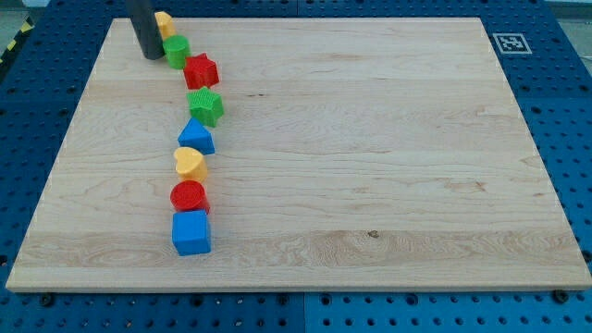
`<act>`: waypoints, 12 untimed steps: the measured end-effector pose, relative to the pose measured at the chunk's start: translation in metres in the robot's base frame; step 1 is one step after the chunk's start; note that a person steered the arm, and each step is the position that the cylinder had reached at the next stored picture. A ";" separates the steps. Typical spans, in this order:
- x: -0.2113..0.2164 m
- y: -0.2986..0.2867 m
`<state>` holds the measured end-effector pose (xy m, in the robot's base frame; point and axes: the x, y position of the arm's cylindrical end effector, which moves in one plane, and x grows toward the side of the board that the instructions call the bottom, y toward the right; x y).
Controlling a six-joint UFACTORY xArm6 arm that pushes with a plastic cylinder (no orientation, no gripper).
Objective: Move yellow hexagon above green circle
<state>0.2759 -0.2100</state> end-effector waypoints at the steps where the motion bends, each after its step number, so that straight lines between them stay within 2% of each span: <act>1: 0.000 0.009; 3: 0.000 0.029; 4: 0.000 0.020; 5: 0.000 -0.042; 6: -0.023 -0.076; 7: -0.048 -0.076; 8: -0.048 -0.075; 12: -0.053 -0.002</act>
<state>0.2231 -0.2123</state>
